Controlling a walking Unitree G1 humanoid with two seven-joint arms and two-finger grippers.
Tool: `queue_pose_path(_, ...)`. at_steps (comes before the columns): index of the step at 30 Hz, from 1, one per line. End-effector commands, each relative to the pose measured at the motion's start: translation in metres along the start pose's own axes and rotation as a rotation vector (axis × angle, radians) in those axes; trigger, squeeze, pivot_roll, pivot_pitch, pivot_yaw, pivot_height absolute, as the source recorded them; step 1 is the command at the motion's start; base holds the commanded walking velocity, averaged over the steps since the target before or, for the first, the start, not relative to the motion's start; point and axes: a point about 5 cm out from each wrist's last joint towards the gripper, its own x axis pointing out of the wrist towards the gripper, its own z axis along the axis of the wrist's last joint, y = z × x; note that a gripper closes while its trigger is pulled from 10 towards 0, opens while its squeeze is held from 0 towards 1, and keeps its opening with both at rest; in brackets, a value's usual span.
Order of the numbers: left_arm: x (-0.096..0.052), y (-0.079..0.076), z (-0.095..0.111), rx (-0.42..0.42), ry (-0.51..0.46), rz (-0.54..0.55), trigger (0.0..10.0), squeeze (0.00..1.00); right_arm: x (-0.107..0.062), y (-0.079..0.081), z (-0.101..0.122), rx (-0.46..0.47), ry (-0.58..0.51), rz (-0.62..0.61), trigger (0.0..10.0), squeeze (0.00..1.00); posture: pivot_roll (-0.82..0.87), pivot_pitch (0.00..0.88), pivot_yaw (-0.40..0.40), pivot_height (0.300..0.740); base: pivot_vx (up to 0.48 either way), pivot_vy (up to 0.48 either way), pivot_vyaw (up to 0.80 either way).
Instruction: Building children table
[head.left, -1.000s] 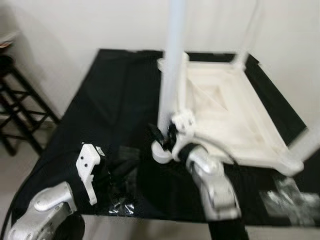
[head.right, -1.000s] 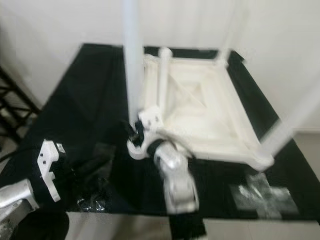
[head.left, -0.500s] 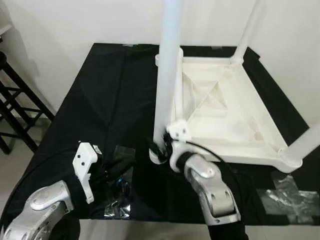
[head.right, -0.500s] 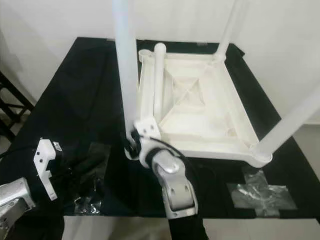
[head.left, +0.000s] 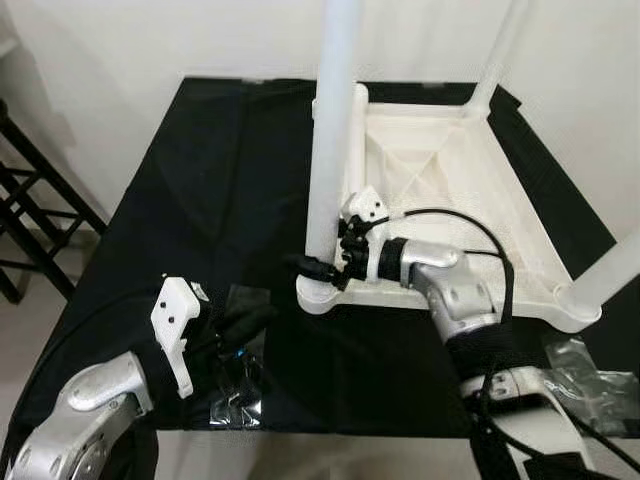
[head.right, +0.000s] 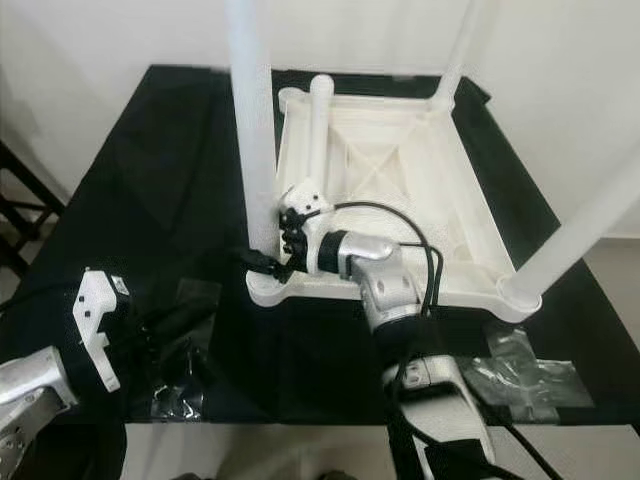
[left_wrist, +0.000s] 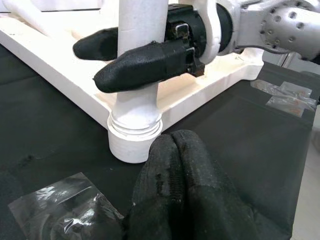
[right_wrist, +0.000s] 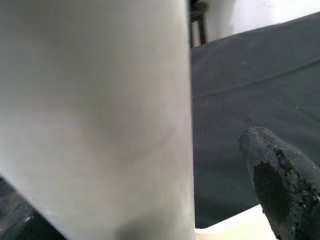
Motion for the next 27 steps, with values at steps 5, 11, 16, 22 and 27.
queue_pose_path(5,0.0,-0.002,-0.005,-0.013,0.012,-0.007,10.0,0.0,-0.005,-0.004,0.003,0.031,-0.007,0.149,0.0,0.0,0.09,0.109,-0.039,0.74,0.0,0.0,0.0)
queue_pose_path(11,0.0,-0.002,-0.005,-0.013,0.012,-0.005,10.0,0.0,-0.009,-0.007,-0.001,0.029,-0.012,0.167,0.0,0.0,0.09,0.107,-0.037,0.74,0.0,0.0,0.0)
queue_pose_path(16,-0.001,-0.003,-0.004,-0.017,0.011,-0.011,10.0,0.0,-0.034,-0.007,-0.011,0.018,-0.029,0.106,0.0,0.0,0.07,0.118,-0.029,0.74,0.0,0.0,0.0)
queue_pose_path(22,-0.003,-0.005,-0.002,-0.018,0.008,-0.015,10.0,0.0,-0.054,0.003,-0.026,0.033,-0.01,-0.123,0.0,0.0,0.05,0.137,-0.04,0.74,0.0,0.0,0.0)
queue_pose_path(27,-0.005,-0.004,0.0,-0.016,0.01,-0.015,10.0,0.0,-0.023,0.068,-0.055,0.223,-0.049,-0.693,0.0,0.0,0.05,0.153,-0.036,0.74,0.0,0.0,0.0)
